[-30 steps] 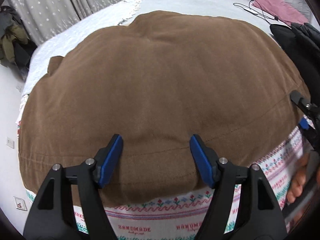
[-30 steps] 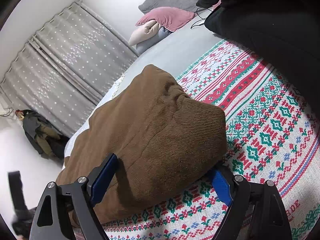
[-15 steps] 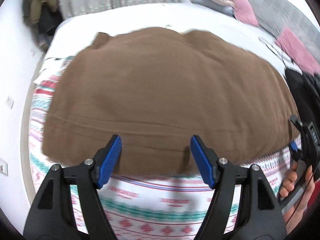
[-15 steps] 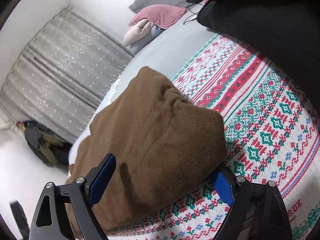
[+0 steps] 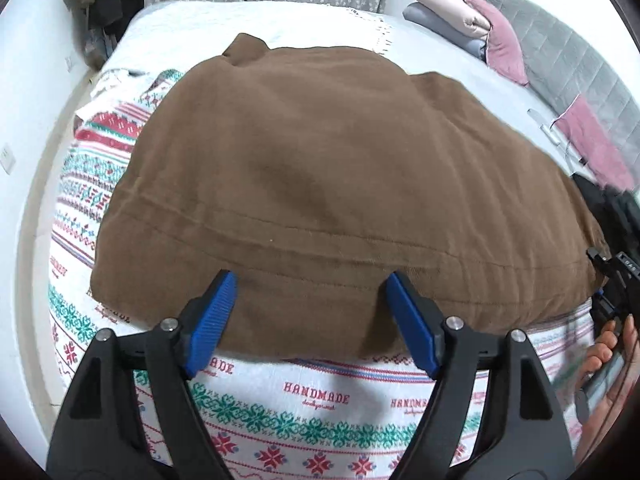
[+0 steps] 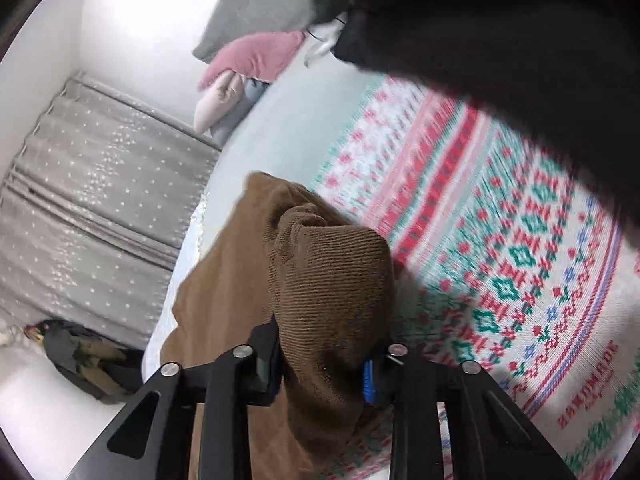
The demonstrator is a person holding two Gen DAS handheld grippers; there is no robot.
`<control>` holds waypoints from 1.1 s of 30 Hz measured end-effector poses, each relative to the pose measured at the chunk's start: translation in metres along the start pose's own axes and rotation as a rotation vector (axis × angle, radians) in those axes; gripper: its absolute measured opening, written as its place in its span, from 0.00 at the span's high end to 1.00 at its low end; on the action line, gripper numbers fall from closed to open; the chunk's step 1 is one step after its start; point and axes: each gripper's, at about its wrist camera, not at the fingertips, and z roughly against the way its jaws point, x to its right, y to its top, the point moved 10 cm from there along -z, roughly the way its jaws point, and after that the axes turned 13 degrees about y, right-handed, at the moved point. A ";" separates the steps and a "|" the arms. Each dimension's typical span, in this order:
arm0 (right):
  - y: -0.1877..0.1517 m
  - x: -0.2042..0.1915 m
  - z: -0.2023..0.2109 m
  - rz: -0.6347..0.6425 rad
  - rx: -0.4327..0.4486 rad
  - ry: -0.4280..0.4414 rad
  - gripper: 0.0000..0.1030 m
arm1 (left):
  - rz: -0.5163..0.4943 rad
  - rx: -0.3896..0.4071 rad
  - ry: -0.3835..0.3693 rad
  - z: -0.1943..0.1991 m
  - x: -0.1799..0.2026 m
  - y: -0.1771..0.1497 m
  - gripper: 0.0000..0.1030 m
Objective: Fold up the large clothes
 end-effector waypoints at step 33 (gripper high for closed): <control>-0.408 -0.316 -0.087 1.709 -0.325 0.190 0.80 | 0.662 -0.136 -0.410 0.032 -0.190 0.022 0.24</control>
